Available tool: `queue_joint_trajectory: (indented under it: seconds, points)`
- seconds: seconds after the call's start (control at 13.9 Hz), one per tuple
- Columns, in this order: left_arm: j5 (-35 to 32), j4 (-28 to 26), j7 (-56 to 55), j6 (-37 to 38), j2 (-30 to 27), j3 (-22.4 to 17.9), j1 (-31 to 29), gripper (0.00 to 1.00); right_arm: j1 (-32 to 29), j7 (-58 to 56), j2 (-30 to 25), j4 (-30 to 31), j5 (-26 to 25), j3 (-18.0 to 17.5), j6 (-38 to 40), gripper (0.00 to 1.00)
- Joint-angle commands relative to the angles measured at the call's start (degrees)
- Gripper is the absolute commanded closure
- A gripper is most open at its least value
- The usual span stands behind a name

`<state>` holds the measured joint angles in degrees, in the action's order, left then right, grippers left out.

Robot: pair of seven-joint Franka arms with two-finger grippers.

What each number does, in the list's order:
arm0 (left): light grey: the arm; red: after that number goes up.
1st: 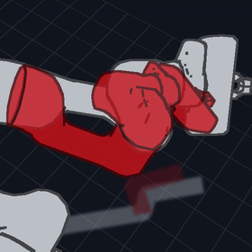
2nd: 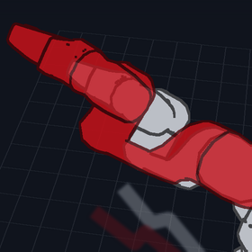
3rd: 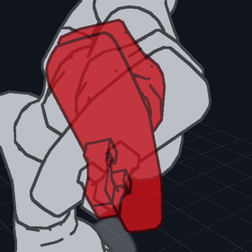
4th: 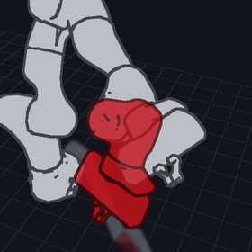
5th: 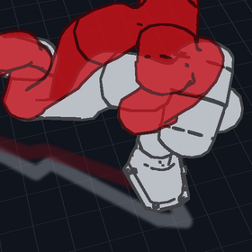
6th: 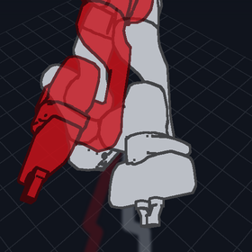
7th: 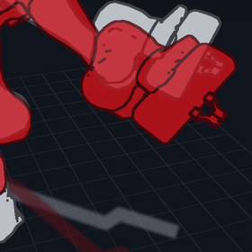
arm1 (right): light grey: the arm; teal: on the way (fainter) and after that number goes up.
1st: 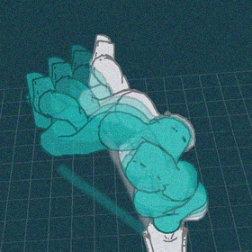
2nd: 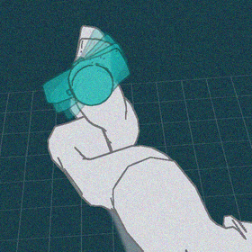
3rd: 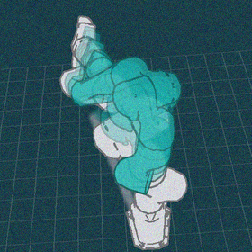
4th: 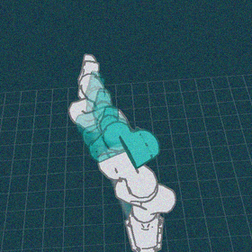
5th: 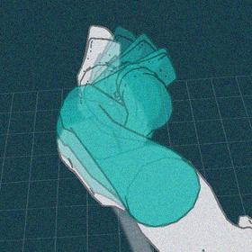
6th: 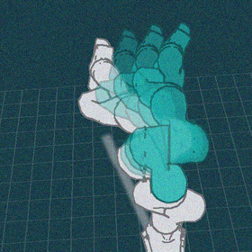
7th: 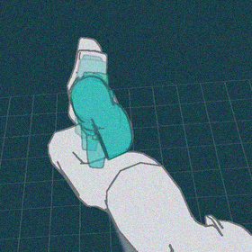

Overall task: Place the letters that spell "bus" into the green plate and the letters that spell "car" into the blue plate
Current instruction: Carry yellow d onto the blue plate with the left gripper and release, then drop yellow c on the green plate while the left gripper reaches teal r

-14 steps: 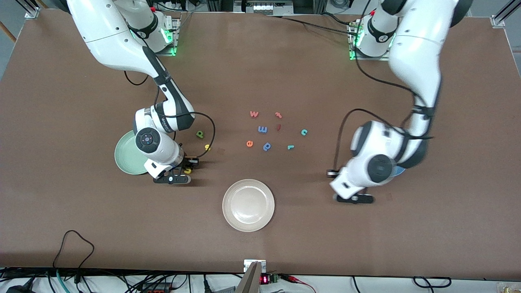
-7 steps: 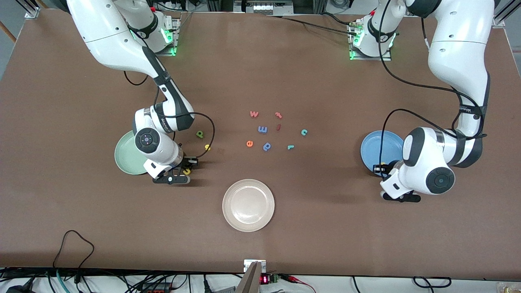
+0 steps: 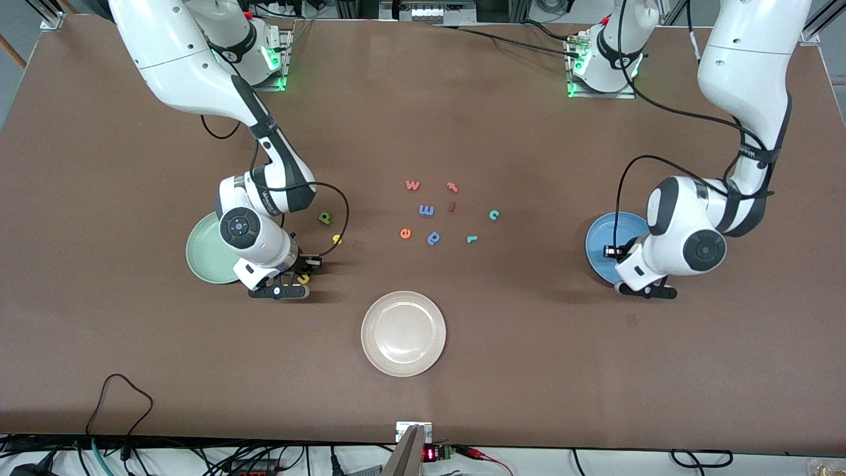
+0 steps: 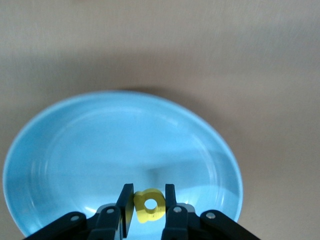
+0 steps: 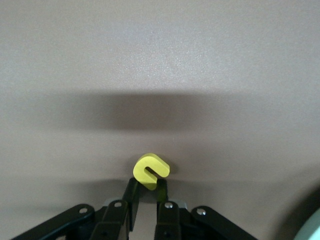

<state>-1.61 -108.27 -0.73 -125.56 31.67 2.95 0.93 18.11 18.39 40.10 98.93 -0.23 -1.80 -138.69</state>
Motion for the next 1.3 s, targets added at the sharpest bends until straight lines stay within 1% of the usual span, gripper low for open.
queue_joint_trajectory:
  seconds: [0.0, 0.07, 0.14, 0.22, 0.29, 0.36, 0.43, 0.58, 0.65, 0.72, 0.79, 0.87, 0.94, 1.08, 1.15, 1.23]
  points:
    - [-1.03, -7.83, 1.0, -6.08, -4.69, 0.82, -1.28, 0.91, 0.52, -0.02, 1.12, -1.55, -0.83, 0.13, -0.54, 0.86]
    - [-1.03, -7.74, 1.0, -6.8, -4.25, 0.82, -1.28, 0.85, 0.52, -0.02, 0.6, -2.07, -1.44, 0.13, 0.42, 0.91]
    - [-1.03, -7.57, 1.0, -6.98, -4.16, 0.82, -1.37, 0.63, 0.7, -0.02, 0.07, -2.34, -1.97, 0.13, 1.74, 0.92]
    - [-0.94, -7.39, 0.91, -6.89, -4.16, 0.82, -1.46, 0.37, 0.7, -0.02, -0.2, -3.04, -2.06, 0.13, 2.62, 0.92]
    - [-1.03, -7.13, 0.91, -6.81, -4.33, 0.91, -1.54, 0.29, 0.7, -0.02, -0.46, -3.57, -2.06, 0.13, 3.85, 0.92]
    - [-1.03, -6.78, 0.91, -6.37, -4.77, 0.91, -1.63, 0.17, 0.7, -0.02, -0.55, -4.09, -2.58, 0.13, 4.47, 0.93]
    - [-1.03, -6.34, 1.0, -6.1, -5.64, 0.91, -1.63, 0.0, 0.7, -0.11, -0.81, -4.19, -2.76, 0.13, 5.17, 0.93]
    - [-1.03, -4.5, -0.05, -3.57, -7.75, 1.52, -1.2, 0.0, 0.35, -0.54, -2.13, -4.19, -3.9, 0.13, 5.44, 0.93]
    - [-0.77, -2.05, -0.49, 0.1, -8.28, 2.14, -0.58, 0.0, -0.7, -0.72, -3.44, -3.84, -5.47, 0.13, 5.97, 0.93]
    - [-0.77, 1.28, -0.15, 4.32, -8.11, 3.62, -0.4, 0.0, -2.1, -1.85, -4.85, -3.58, -5.75, 0.13, 8.41, 0.92]
    - [-0.77, 3.4, -0.14, 5.84, -7.85, 5.38, -0.14, 0.03, -3.07, -4.13, -6.34, -3.4, -5.75, 0.13, 11.39, 0.92]
    - [-0.42, 4.55, -1.1, 5.94, -7.41, 7.4, 0.12, 0.15, -4.3, -6.15, -7.83, -3.14, -5.75, 0.13, 14.29, 0.92]
    - [-0.16, 5.34, -2.33, 5.5, -6.28, 9.59, 0.12, 0.2, -5.88, -7.91, -9.59, -2.35, -5.66, 0.13, 17.37, 0.92]
    - [-0.15, 8.85, -9.33, 5.5, -3.12, 13.64, 1.17, 0.29, -8.52, -11.08, -12.23, 0.98, -5.75, 0.04, 19.85, 0.92]
    - [-0.24, 10.78, -13.55, 5.59, -1.36, 14.53, 3.01, 0.35, -9.84, -12.31, -13.55, 3.52, -5.75, 0.04, 19.86, 0.92]
    - [-0.33, 12.19, -16.03, 5.5, 0.48, 14.54, 5.46, 0.38, -11.15, -12.93, -14.43, 6.42, -5.75, 0.04, 19.16, 0.92]
